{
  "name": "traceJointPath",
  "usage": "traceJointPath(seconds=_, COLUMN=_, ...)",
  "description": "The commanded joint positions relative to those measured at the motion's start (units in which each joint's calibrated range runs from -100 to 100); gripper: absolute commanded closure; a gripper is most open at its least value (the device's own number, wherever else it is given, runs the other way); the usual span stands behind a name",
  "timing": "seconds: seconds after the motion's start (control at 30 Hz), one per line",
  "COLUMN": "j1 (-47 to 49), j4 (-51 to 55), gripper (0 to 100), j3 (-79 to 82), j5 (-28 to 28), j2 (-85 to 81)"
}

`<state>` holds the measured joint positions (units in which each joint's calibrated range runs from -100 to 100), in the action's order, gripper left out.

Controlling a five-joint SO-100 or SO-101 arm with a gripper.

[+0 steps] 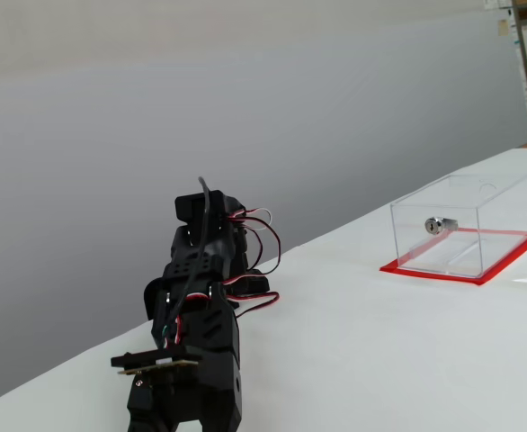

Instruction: Pick the blue lego brick and place it into the transparent box

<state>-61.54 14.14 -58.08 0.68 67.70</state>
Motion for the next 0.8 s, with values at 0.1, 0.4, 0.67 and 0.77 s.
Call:
traceJointPath(seconds=0.1, j1=-0.8, j4=-0.9, gripper=77, j3=-6.7, j5=0.1, j2=1.2)
traceJointPath(seconds=0.4, j1=-1.6, j4=-0.9, gripper=77, j3=-6.8, j5=0.2, j2=2.2)
traceJointPath(seconds=0.67, j1=-1.2, j4=-0.9, gripper=77, j3=-6.6, j5=0.1, j2=2.2)
traceJointPath(seconds=0.77, j1=-1.1, j4=-0.9, gripper=77, j3=-6.2, j5=0.1, j2=2.2)
